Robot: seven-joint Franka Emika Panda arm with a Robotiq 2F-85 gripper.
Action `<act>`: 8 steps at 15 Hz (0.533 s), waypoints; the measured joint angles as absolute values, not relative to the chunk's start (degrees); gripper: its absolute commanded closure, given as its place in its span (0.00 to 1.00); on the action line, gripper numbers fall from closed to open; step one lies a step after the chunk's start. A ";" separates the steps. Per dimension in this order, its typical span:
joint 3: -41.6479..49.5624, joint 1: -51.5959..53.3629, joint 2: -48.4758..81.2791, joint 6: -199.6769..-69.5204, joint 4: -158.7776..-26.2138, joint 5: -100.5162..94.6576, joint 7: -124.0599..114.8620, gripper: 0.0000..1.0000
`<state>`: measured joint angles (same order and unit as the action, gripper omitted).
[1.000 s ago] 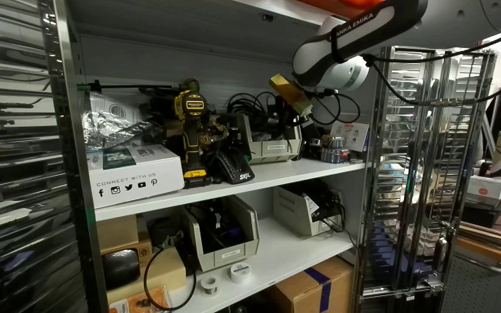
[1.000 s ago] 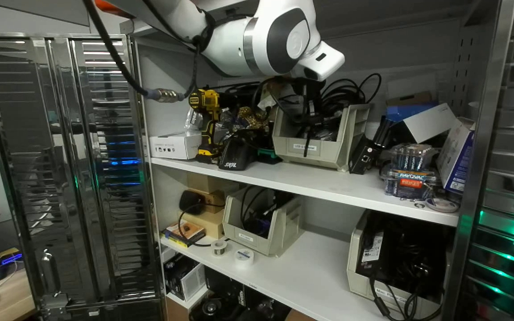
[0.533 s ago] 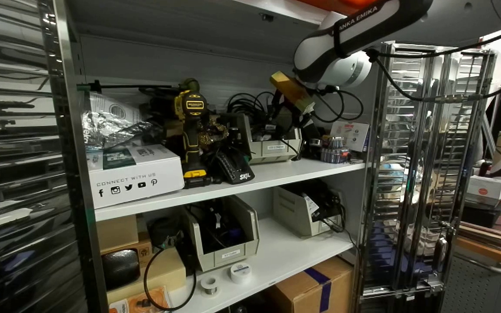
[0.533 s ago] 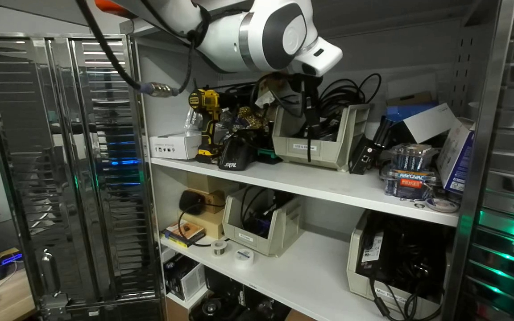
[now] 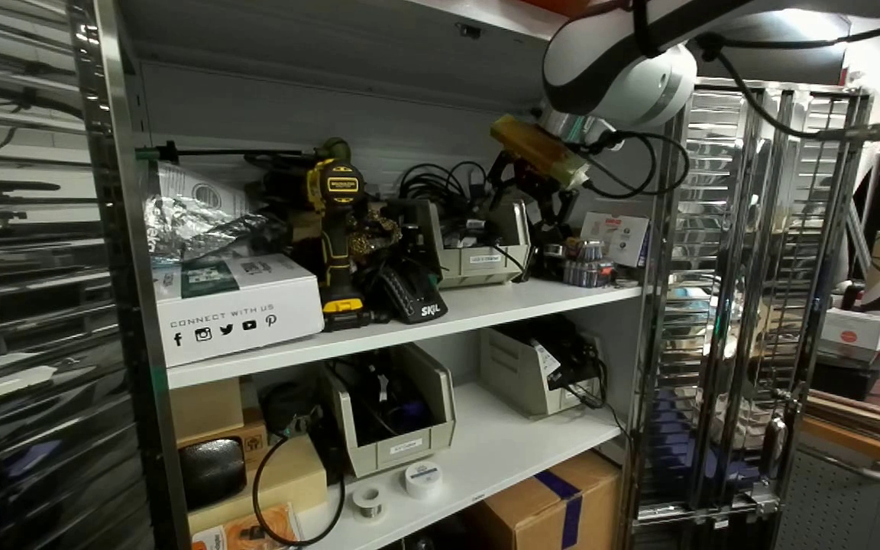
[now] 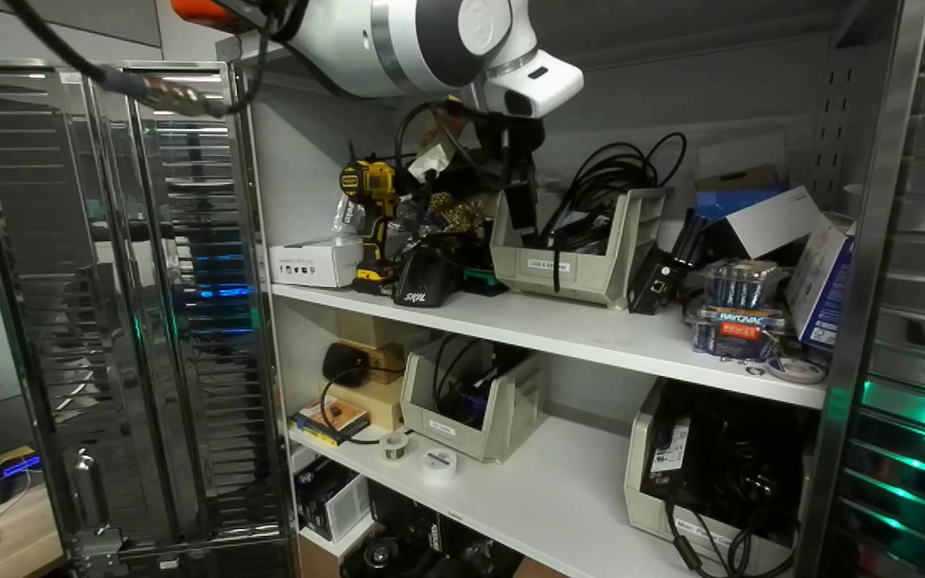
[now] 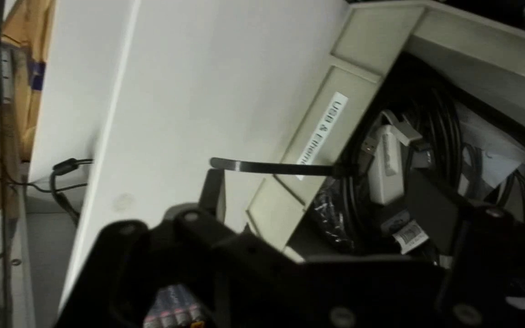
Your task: Put the black cable in the gray box
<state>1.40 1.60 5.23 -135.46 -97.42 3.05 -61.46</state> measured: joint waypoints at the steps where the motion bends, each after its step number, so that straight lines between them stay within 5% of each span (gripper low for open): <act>1: 1.40 1.60 3.00 -133.81 -99.79 2.22 -61.31 0.00; 8: 1.03 1.59 -12.59 -115.37 -114.75 -0.69 -55.34 0.00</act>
